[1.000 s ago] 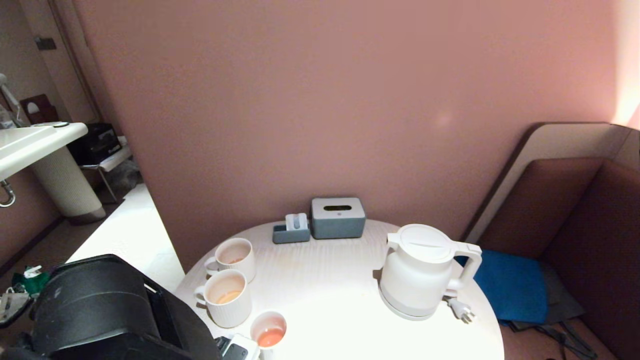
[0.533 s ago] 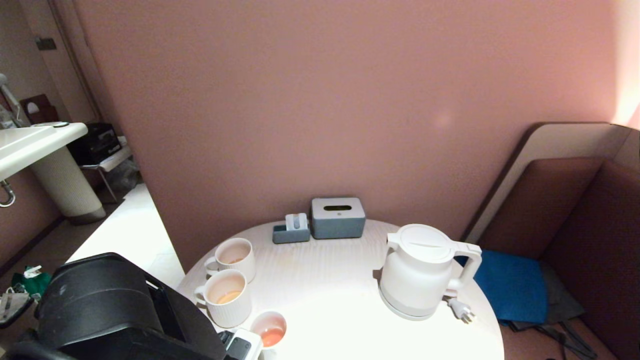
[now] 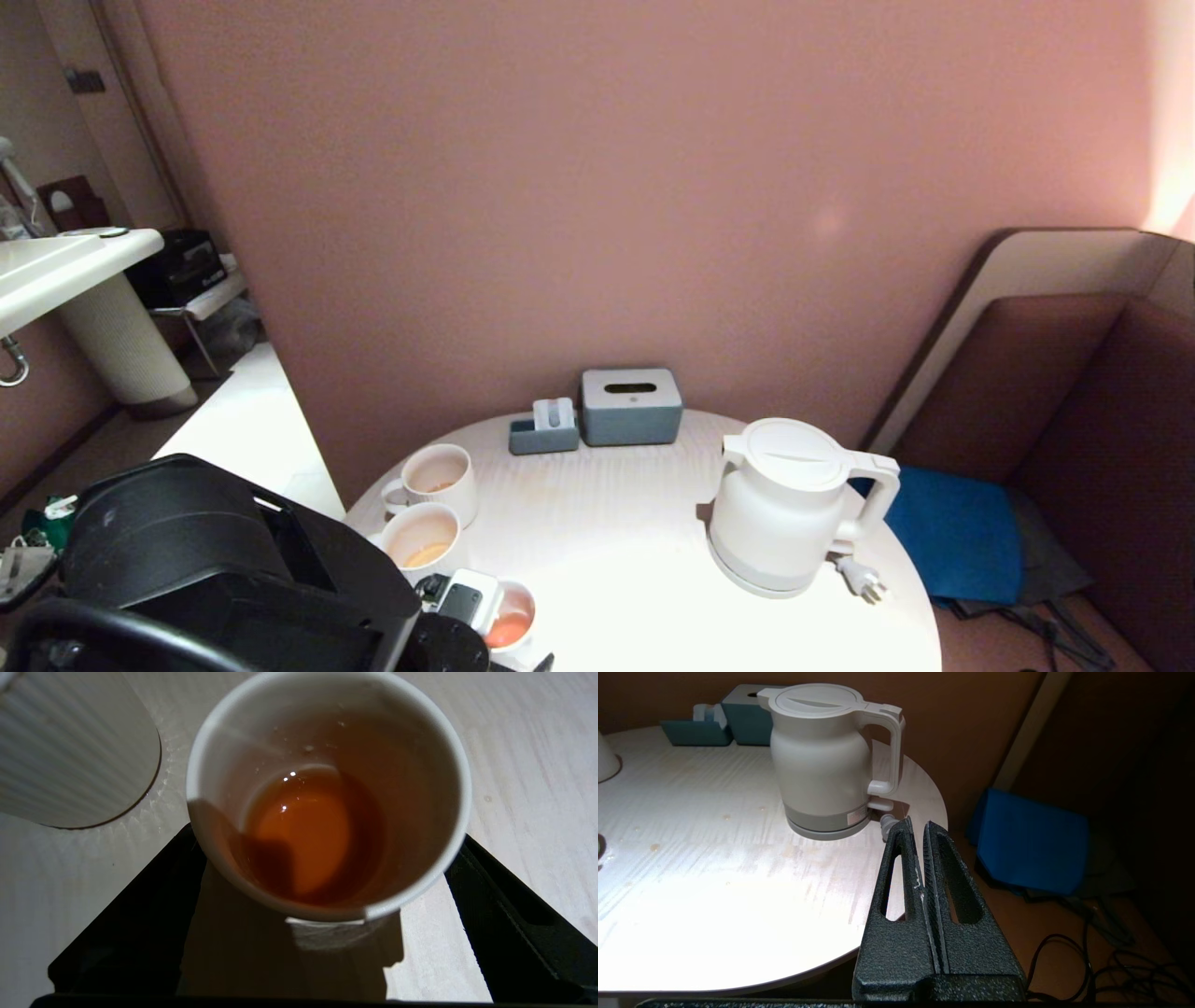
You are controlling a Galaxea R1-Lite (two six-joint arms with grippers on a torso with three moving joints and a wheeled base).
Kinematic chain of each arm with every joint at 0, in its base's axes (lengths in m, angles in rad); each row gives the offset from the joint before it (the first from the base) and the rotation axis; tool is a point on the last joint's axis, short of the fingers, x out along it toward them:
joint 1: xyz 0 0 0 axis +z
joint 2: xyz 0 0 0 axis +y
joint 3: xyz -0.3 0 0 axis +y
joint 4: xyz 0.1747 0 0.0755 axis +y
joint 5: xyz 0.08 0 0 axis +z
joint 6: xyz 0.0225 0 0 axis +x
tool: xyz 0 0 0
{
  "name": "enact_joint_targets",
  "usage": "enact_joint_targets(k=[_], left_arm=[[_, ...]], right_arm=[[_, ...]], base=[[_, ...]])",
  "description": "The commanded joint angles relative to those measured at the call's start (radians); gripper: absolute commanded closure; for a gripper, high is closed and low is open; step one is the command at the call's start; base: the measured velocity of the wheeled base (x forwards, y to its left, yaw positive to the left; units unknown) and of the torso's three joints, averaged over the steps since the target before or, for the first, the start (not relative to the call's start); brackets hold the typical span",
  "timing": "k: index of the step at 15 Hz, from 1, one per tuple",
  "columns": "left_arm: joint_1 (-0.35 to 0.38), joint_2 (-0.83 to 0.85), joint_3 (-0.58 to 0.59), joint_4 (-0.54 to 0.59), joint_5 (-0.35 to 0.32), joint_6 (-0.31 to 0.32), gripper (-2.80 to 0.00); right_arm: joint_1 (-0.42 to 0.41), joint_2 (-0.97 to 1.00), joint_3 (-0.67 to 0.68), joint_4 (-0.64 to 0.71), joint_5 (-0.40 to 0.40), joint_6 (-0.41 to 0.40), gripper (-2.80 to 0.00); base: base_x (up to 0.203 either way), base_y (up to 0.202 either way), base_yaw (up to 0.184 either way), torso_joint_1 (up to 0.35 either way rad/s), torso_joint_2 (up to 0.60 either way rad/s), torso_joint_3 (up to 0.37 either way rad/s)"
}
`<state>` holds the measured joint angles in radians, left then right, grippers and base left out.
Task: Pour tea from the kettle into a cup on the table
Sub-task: Pick up the cup
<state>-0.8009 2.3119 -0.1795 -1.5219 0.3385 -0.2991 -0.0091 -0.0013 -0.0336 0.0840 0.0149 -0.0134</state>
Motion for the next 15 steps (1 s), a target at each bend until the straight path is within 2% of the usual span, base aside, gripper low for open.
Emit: enact_joint_targets(k=[1, 15], left_arm=[[0.014, 0.012, -0.032, -0.048, 0.002, -0.002, -2.80], [0.046, 0.063, -0.114, -0.048, 0.002, 0.028, -2.80]], right_arm=[[0.000, 0.001, 0.000, 0.000, 0.000, 0.000, 0.00], [0.000, 0.001, 0.000, 0.000, 0.000, 0.000, 0.00]], base=[[0.000, 0.000, 0.000, 0.000, 0.00, 0.000], [0.000, 0.000, 0.000, 0.000, 0.00, 0.000]])
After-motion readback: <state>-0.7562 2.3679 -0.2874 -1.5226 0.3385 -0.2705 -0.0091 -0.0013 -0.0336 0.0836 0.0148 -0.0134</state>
